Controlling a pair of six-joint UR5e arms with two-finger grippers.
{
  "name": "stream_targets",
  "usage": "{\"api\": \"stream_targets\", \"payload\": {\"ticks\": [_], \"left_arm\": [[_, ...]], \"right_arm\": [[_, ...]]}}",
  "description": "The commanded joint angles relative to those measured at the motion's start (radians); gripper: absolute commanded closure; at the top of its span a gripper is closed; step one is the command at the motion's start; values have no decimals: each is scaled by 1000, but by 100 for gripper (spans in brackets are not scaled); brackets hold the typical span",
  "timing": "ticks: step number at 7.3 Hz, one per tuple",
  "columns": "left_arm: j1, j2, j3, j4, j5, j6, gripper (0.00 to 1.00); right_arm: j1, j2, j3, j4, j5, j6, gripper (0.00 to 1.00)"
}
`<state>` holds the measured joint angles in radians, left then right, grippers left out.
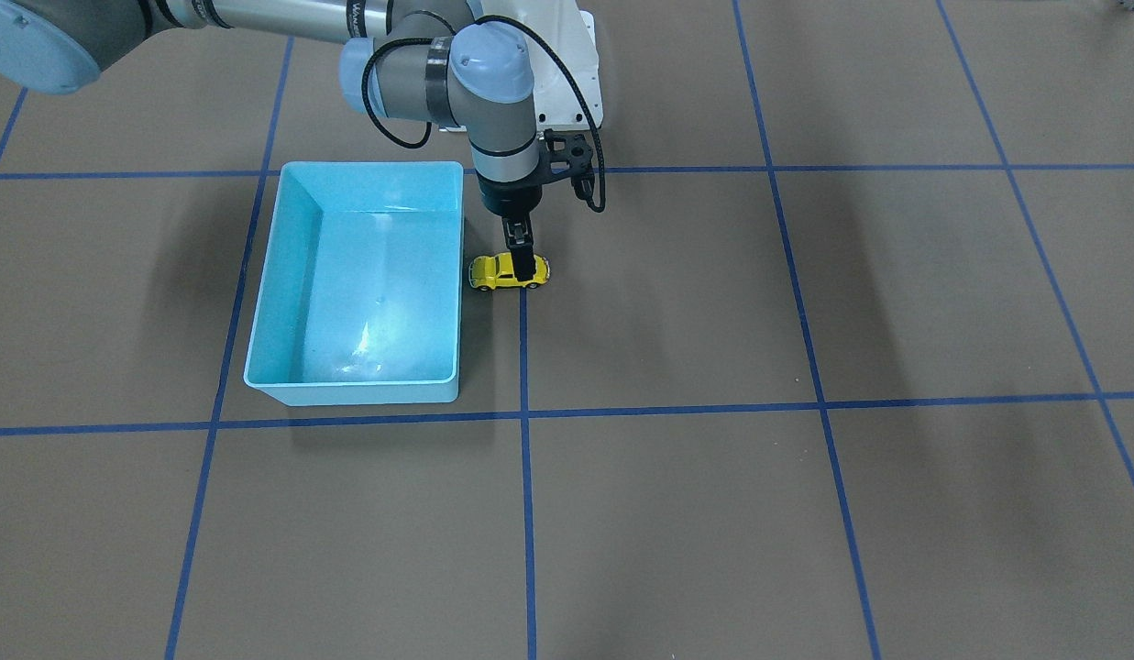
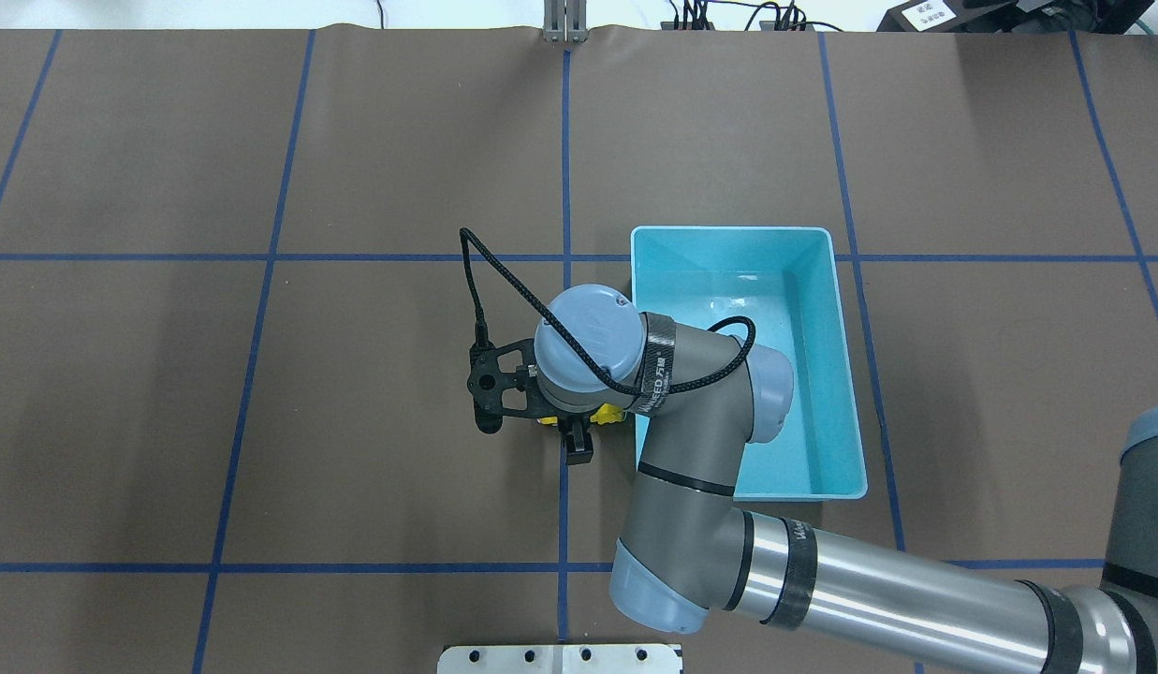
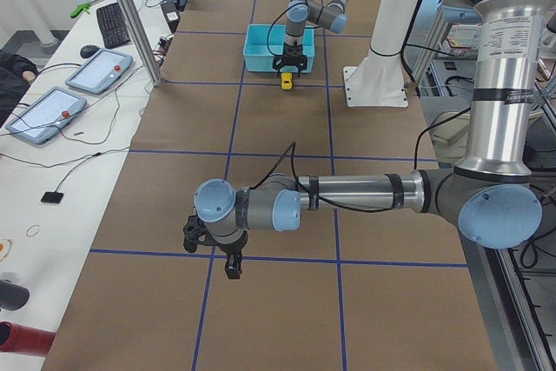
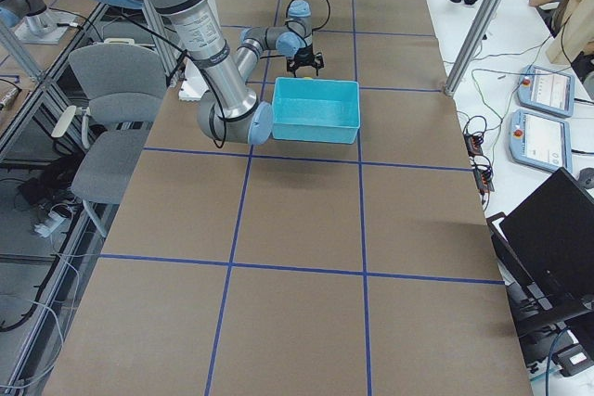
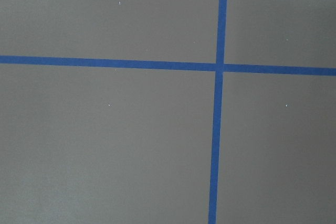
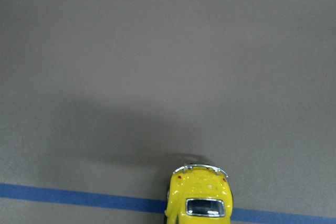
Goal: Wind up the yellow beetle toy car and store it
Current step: 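Lift the car with the right gripper and carry it over the bin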
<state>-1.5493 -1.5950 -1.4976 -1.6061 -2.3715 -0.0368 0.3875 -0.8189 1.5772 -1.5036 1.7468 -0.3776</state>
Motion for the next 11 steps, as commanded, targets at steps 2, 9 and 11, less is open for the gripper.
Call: {"api": "stream_targets", "payload": {"ticks": [2, 9, 11], "left_arm": [[0, 0, 0, 2, 2, -2, 0], [0, 7, 0, -6, 2, 3, 0], [0, 9, 0, -8, 0, 2, 0]], "right_arm": [[2, -13, -29, 8, -3, 5, 1], [14, 24, 17, -57, 42, 43, 100], [42, 58, 276, -362, 62, 83, 100]]}}
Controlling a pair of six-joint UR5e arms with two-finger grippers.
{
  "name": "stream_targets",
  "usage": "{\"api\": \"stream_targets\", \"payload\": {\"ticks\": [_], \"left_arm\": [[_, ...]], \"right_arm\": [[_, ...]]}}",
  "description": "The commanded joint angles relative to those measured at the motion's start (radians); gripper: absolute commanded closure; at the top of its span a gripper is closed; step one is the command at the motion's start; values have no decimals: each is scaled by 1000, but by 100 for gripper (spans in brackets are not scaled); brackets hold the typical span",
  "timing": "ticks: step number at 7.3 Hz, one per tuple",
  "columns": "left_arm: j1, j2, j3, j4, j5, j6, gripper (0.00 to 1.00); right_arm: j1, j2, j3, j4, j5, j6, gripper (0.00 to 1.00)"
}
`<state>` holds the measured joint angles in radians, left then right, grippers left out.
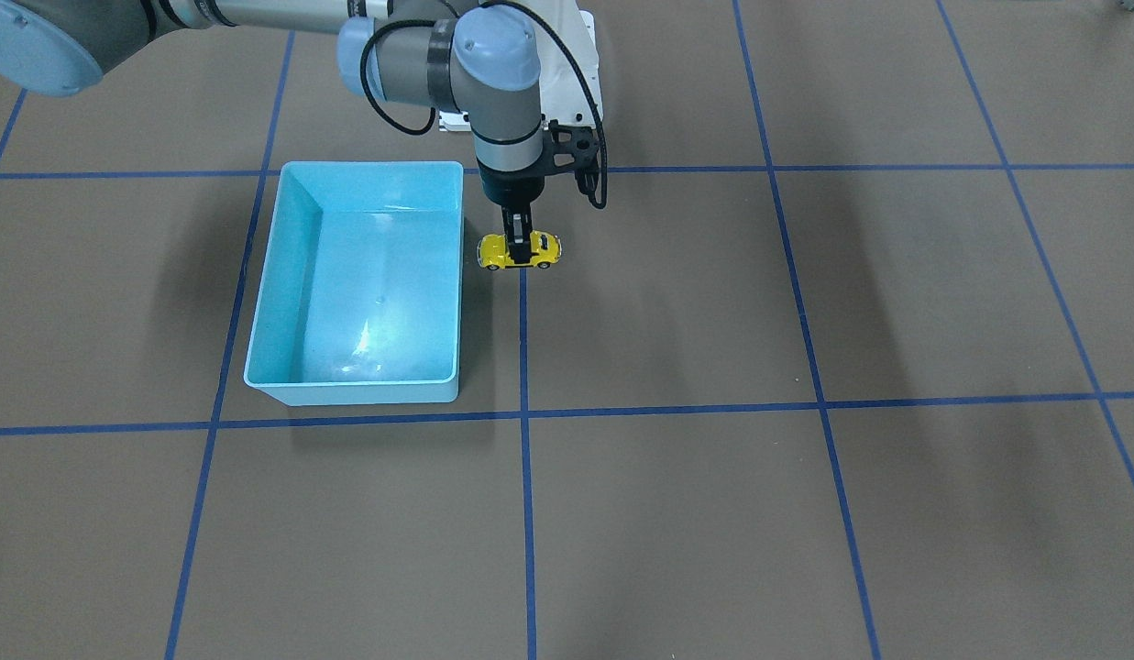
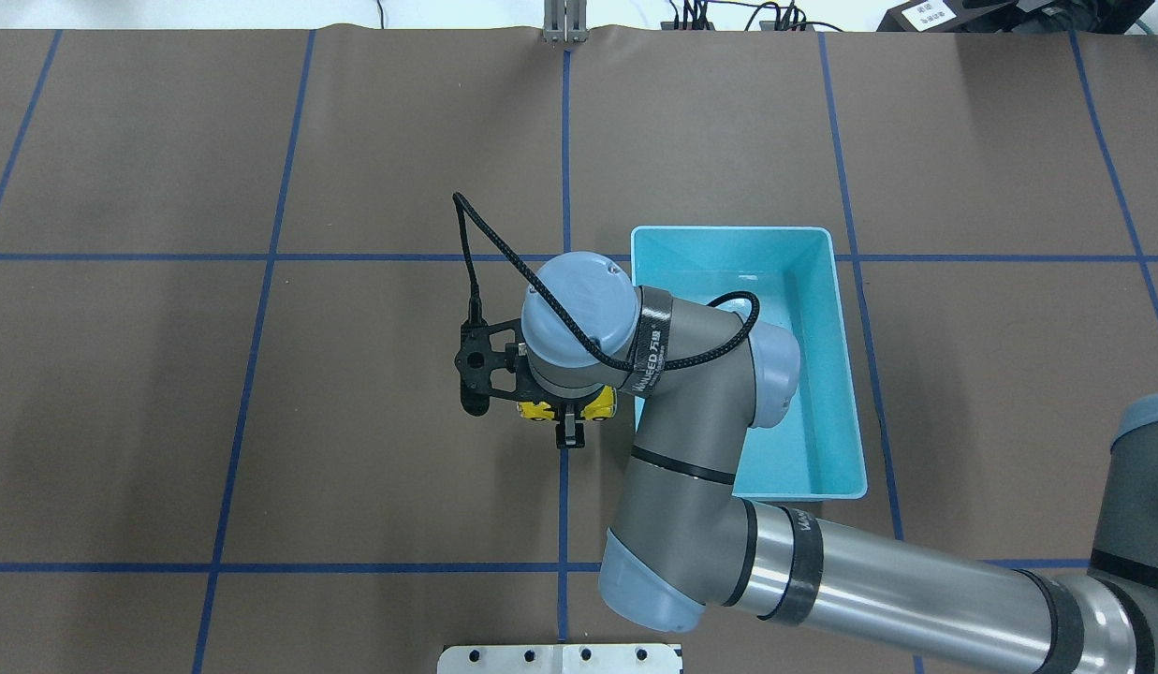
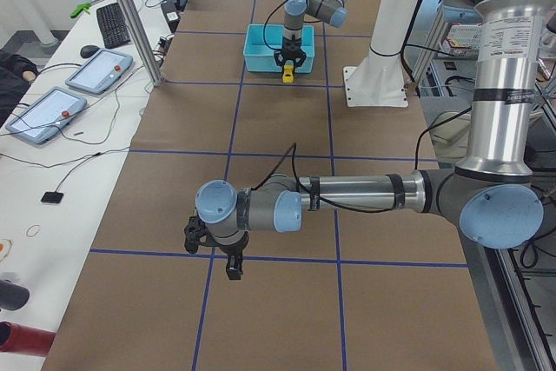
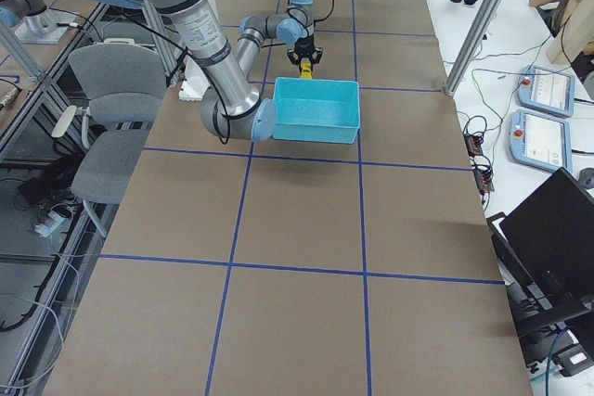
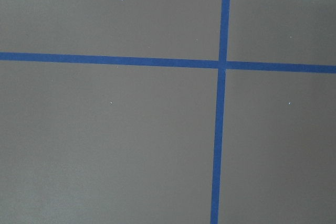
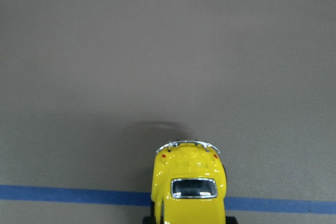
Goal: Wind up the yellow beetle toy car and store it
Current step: 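Lift the car with the right gripper and carry it over the bin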
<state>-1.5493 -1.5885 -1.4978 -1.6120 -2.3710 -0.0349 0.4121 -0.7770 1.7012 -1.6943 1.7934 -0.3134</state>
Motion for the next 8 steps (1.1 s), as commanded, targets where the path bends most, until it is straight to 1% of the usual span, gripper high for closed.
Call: {"api": "stream_targets", "payload": {"ticks": [1, 2, 3, 4, 5, 6, 7, 8], "left_arm": [[0, 1, 1, 0, -1, 0, 0], [0, -1, 1, 1, 1, -2, 0], [0, -1, 1, 3, 1, -2, 0], [0, -2, 1, 3, 1, -2, 0], [0, -4, 1, 4, 1, -2, 0], [0, -5, 1, 4, -1, -3, 0], [0, -5, 1, 4, 1, -3, 0], [0, -5, 1, 4, -1, -3, 0]], "right_arm": [[72, 7, 203, -211, 88, 17, 100], [147, -31, 221, -209, 130, 5, 100], [175, -107, 277, -208, 155, -6, 100], [185, -196, 319, -196, 152, -71, 100], [198, -233, 307, -177, 143, -170, 100], [194, -261, 269, -145, 138, -171, 100], [192, -284, 194, -75, 141, -167, 100], [180, -351, 160, 44, 139, -162, 100]]}}
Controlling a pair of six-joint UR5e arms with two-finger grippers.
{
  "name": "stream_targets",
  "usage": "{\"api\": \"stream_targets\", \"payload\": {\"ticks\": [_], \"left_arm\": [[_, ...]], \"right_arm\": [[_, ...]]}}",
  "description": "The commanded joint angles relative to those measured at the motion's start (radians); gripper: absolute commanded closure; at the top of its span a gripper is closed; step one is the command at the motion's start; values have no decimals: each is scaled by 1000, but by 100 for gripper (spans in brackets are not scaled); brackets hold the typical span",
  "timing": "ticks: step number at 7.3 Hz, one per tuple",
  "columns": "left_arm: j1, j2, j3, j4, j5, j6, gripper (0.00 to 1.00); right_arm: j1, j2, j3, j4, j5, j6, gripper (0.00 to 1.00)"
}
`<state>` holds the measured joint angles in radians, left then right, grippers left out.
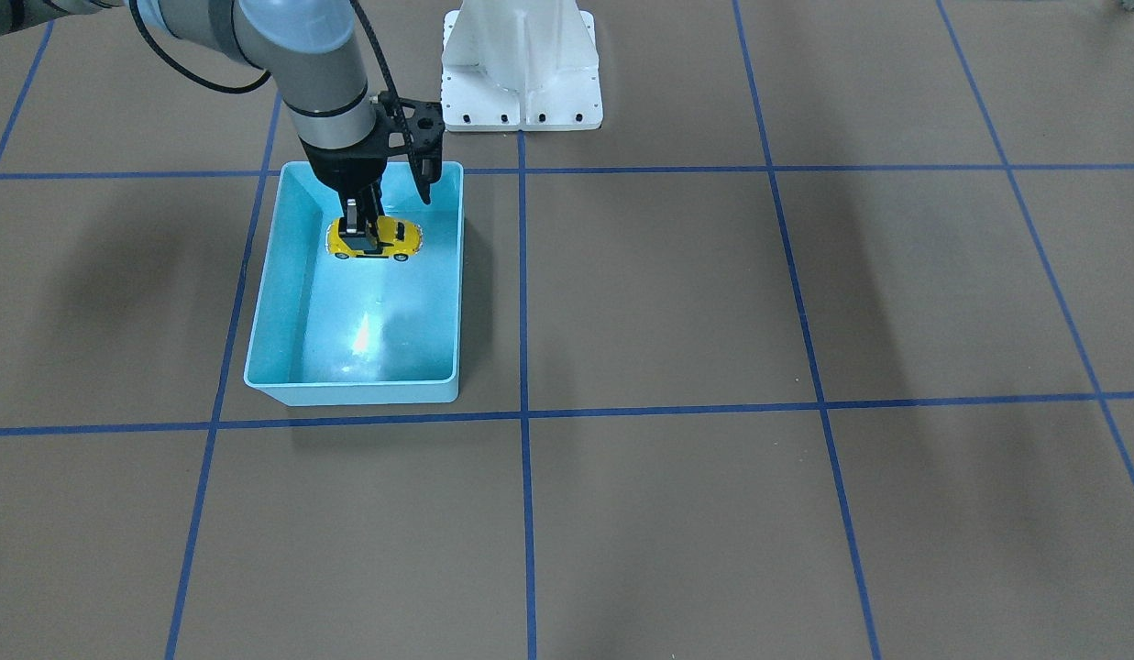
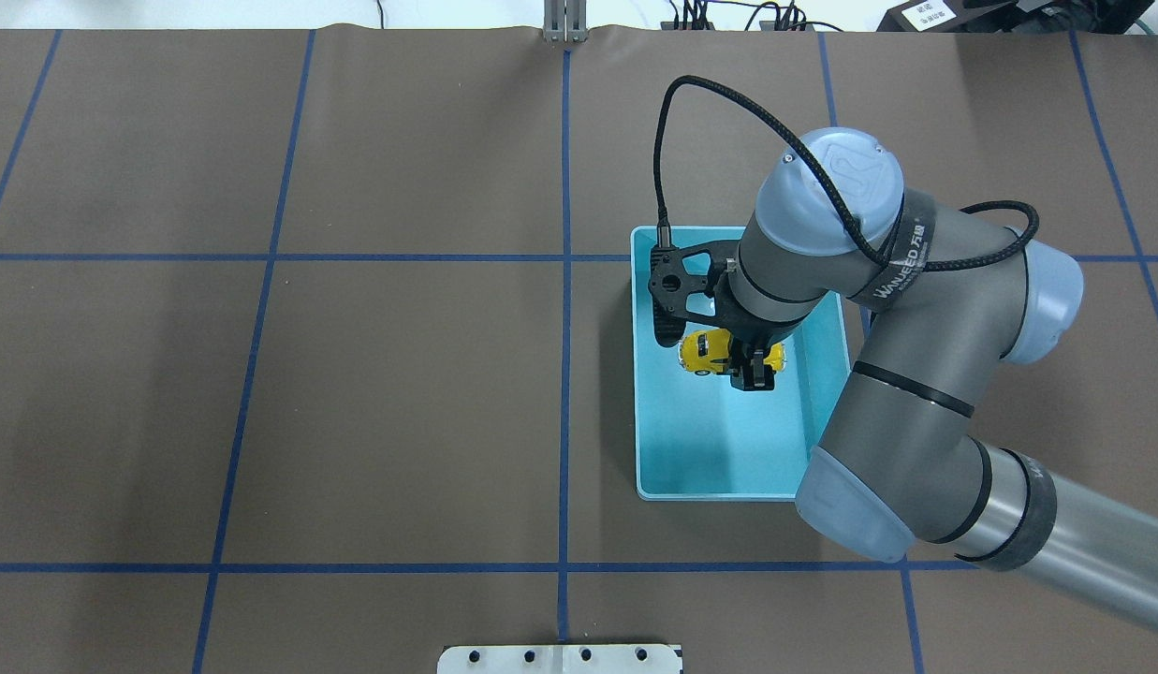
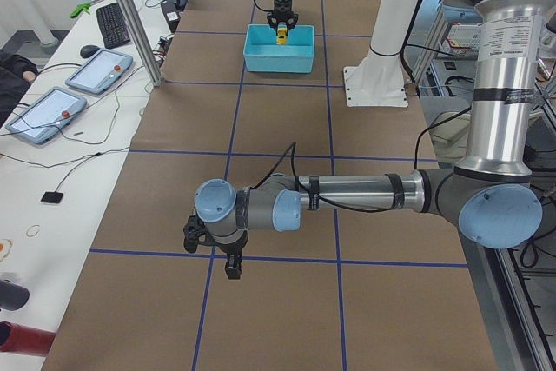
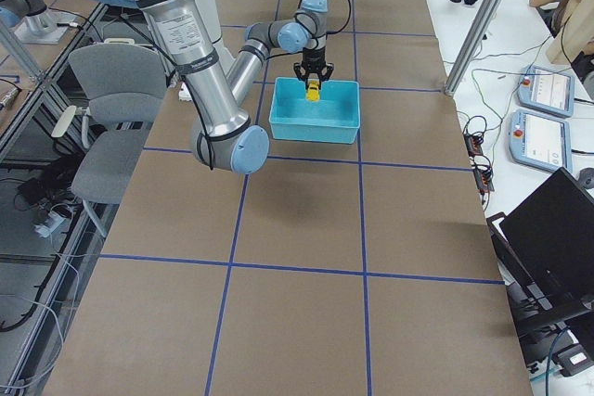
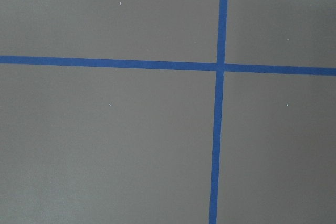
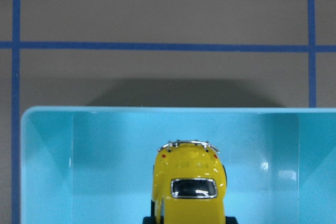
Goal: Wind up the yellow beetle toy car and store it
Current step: 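Lower the car into the bin and open the right gripper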
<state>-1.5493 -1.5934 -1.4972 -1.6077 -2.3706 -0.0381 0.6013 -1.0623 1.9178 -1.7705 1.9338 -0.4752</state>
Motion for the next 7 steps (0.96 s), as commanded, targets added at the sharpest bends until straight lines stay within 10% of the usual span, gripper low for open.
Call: {"api": "stream_targets", "payload": {"ticks": [1, 3, 4, 5, 7], "left_arm": [[0, 0, -2, 0, -1, 0, 0], [0, 0, -2, 0, -1, 0, 0], [0, 0, -2, 2, -1, 0, 0], [0, 1, -2, 2, -1, 0, 0], [0, 3, -2, 2, 1, 0, 0]], "right_arm": [[-33, -118, -60, 211, -2, 29, 100], [-60, -113, -77, 218, -4, 41, 100], [-57, -111, -71, 220, 1, 41, 31], [-51, -111, -60, 220, 13, 40, 0], [54, -130, 33, 150, 98, 29, 0]]}}
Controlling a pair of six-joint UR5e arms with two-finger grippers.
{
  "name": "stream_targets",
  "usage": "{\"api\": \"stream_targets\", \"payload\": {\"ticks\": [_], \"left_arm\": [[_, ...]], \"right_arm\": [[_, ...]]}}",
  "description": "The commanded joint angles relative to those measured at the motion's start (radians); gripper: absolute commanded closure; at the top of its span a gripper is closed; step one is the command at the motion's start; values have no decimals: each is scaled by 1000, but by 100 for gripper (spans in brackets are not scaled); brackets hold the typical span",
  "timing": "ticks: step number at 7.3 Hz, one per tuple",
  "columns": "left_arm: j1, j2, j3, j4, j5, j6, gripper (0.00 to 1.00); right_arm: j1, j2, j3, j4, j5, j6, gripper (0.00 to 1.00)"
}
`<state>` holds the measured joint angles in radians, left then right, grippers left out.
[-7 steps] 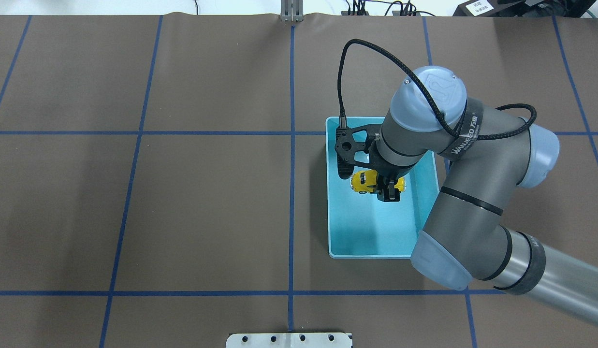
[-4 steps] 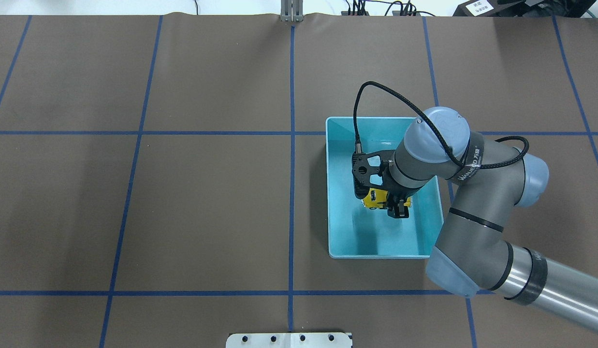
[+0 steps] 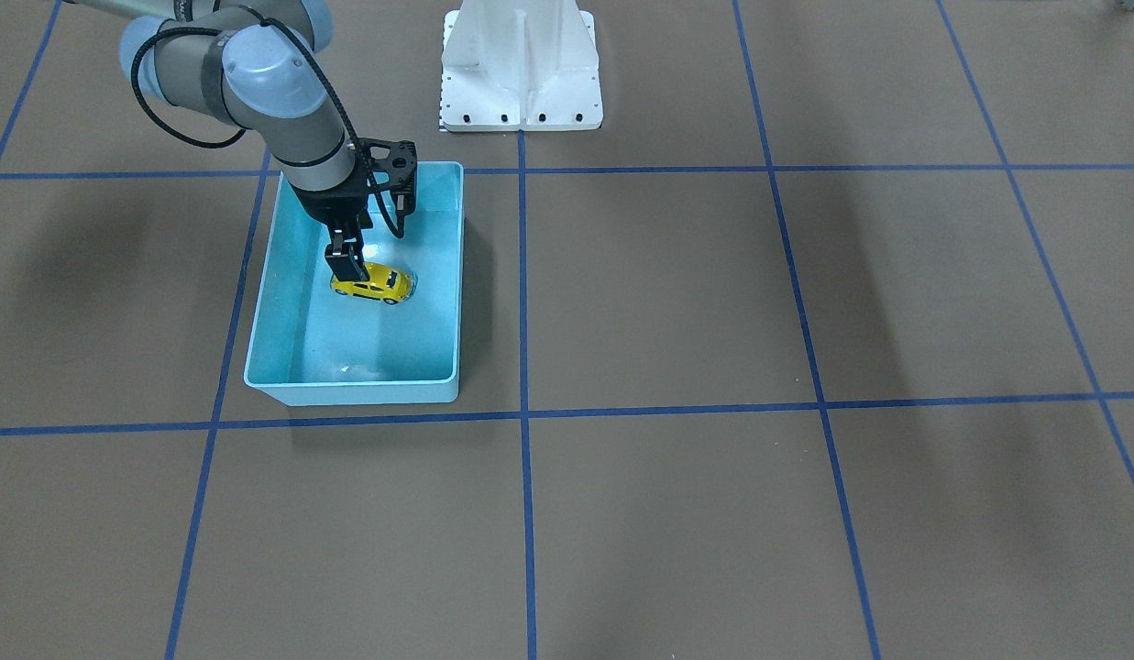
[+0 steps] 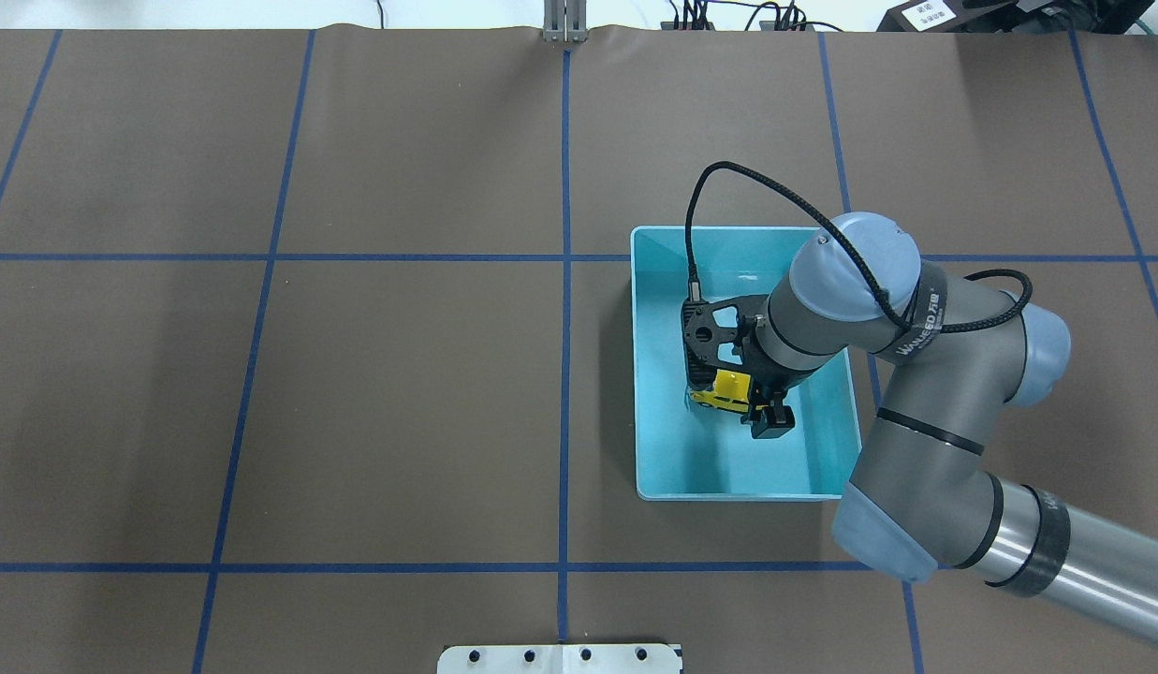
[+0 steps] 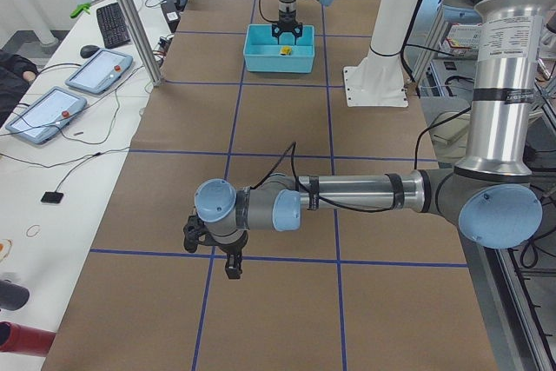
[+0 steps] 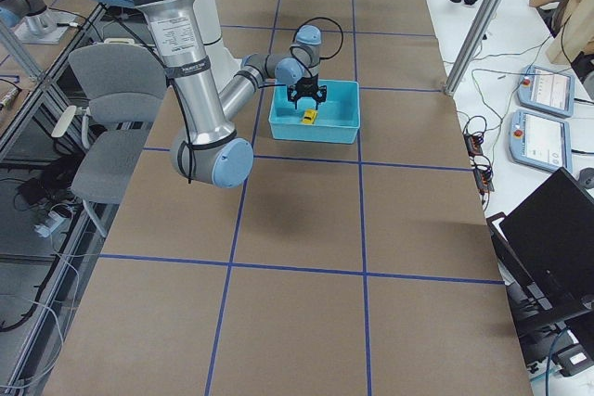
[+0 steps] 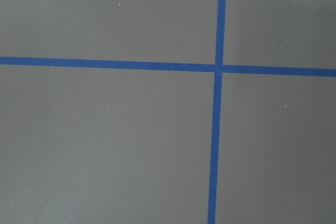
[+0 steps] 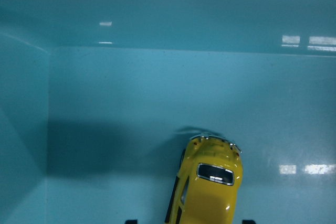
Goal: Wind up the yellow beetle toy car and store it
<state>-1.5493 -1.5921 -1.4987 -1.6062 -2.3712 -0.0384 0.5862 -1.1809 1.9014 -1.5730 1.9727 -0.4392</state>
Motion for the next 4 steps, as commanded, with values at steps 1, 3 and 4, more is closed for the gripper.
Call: {"api": "stream_targets", "payload": {"ticks": [1, 3, 4], "left_arm": [[0, 1, 0, 2, 1, 0, 0], [0, 1, 0, 2, 1, 0, 0], [0, 0, 0, 3, 1, 0, 0]], "right_arm": [[134, -19, 83, -117, 122, -9, 0], [297, -134, 201, -215, 201, -7, 0], [423, -229, 202, -216, 266, 2, 0]]}}
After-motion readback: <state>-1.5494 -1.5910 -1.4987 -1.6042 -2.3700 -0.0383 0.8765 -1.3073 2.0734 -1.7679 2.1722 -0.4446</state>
